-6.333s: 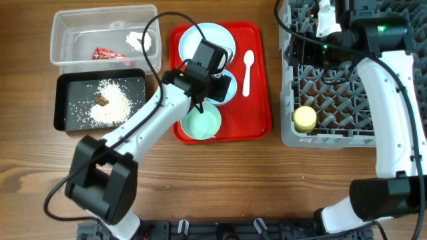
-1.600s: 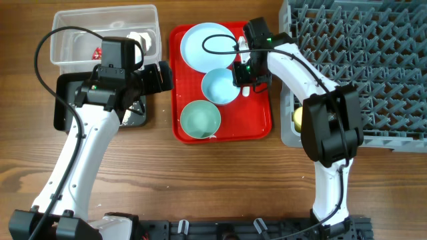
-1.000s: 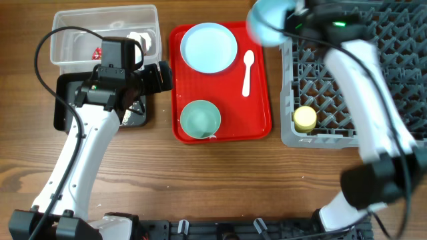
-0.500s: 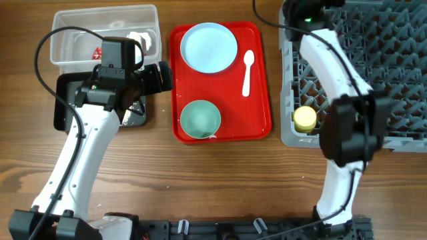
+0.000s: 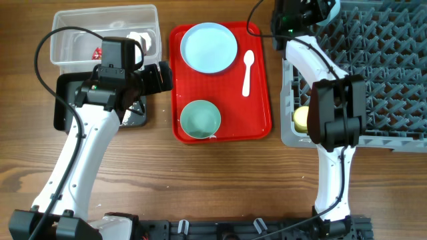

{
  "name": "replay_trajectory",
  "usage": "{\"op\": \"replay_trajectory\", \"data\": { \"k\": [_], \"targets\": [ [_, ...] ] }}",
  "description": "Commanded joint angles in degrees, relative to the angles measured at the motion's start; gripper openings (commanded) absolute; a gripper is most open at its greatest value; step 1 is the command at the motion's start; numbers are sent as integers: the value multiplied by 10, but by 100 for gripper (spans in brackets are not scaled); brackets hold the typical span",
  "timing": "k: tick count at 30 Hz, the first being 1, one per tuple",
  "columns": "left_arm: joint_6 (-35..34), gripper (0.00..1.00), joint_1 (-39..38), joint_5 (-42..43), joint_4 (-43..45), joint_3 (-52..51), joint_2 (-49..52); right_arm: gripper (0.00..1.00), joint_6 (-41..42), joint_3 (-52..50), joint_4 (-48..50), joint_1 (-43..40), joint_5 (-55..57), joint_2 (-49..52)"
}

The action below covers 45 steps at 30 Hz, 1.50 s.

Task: Sort waste into correct bins and load items into the dishwasher rack
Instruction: 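Lower the light-blue bowl into the rack and release it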

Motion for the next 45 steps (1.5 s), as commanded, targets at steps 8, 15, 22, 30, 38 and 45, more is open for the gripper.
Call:
{"op": "replay_trajectory", "data": {
  "k": [8,15,22,30,38,45],
  "targets": [
    [7,100,-1,-7,2,3,5,100,17,-1,-89,38,31,13],
    [7,100,-1,-8,2,3,5,100,17,-1,16,39,68,-12],
    [7,100,-1,-7,2,3,5,100,-3,-1,49,39,56,-58],
    [7,100,-1,-8,2,3,5,100,158,-1,-197,40,-66,-58],
    [7,100,-1,-7,2,3,5,100,247,-1,-297,45,-191,-58],
    [7,100,-1,-7,2,3,5,100,336,-1,-326,54,-327,-110]
  ]
}}
